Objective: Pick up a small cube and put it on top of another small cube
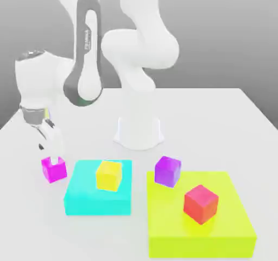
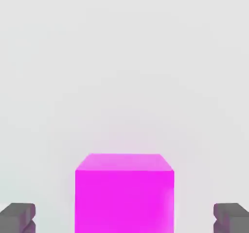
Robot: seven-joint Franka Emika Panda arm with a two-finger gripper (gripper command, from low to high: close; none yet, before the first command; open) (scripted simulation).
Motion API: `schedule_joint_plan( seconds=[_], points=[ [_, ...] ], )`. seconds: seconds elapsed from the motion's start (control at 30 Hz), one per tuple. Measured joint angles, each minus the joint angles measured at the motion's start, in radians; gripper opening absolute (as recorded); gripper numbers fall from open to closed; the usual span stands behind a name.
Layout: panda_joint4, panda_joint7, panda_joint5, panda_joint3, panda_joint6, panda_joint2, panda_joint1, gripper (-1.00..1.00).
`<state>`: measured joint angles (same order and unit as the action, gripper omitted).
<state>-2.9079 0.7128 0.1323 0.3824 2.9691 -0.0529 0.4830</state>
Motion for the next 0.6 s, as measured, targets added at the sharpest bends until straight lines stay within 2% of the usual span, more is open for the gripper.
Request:
schedule_joint_plan(
  seconds=[0.2,0.37,0.4,0.6],
  points=[
    [0.02,-0.147,0.203,-0.168,0.073,-0.098,0.117,0.0],
    [0.026,-0.205,0.29,-0.324,0.143,-0.178,0.246,0.0],
    [0.026,-0.208,0.295,-0.341,0.15,-0.186,0.261,-1.0],
    [0.027,-0.207,0.295,-0.349,0.153,-0.19,0.269,-1.0]
  ],
)
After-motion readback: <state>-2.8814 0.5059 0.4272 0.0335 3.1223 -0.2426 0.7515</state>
